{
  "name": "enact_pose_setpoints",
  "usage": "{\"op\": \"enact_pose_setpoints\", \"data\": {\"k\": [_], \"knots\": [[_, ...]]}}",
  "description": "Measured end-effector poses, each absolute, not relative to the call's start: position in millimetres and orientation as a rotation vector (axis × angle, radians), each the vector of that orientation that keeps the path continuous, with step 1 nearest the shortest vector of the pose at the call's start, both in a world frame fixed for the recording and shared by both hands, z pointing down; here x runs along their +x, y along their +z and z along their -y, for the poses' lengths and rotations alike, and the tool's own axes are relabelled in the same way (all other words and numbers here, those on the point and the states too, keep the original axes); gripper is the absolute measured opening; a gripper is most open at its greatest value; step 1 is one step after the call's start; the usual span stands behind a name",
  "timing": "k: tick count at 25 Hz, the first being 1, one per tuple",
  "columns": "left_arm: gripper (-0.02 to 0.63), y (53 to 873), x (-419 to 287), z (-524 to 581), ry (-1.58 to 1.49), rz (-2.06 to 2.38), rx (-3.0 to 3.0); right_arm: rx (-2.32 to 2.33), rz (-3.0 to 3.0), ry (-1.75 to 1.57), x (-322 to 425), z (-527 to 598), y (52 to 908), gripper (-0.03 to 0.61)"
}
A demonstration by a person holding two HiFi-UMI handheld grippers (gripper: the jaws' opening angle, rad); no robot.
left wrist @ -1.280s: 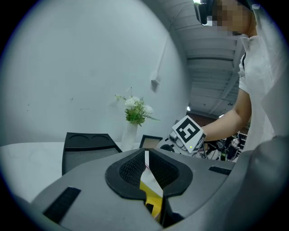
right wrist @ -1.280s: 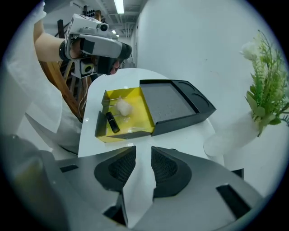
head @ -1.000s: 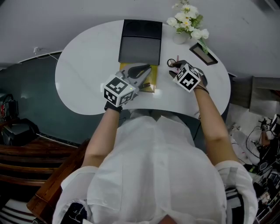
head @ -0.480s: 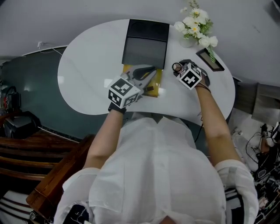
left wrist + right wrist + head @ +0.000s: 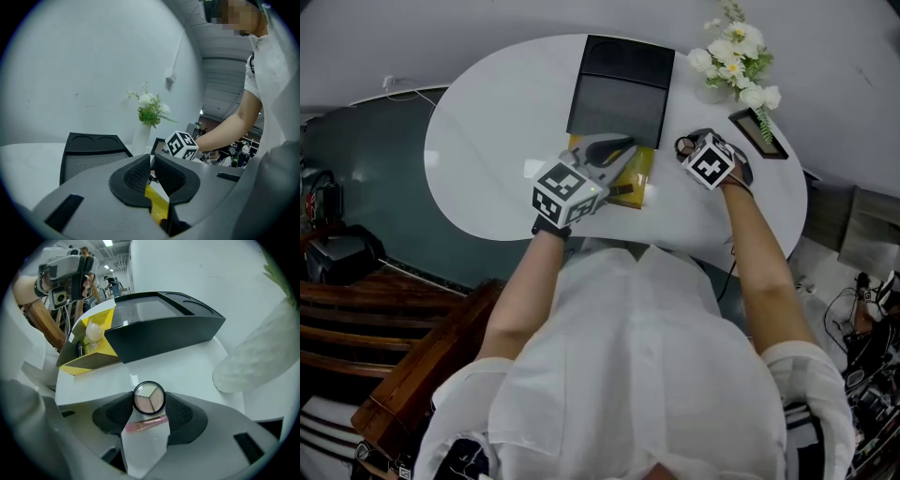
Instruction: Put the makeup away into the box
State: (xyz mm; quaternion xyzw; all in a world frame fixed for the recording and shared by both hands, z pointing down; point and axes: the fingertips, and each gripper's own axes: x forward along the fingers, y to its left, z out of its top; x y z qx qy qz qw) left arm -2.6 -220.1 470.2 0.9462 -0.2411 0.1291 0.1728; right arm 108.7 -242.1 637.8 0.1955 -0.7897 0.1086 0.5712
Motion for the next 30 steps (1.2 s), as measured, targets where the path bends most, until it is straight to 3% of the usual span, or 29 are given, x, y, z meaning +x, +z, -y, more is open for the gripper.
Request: {"op": "enact_pose_setpoints", "data": {"k": [30], "knots": [[0.021, 457, -70, 204, 0.263, 0.849, 2.662, 0.337, 1.932, 0.190, 16, 181, 557, 0.212]]}}
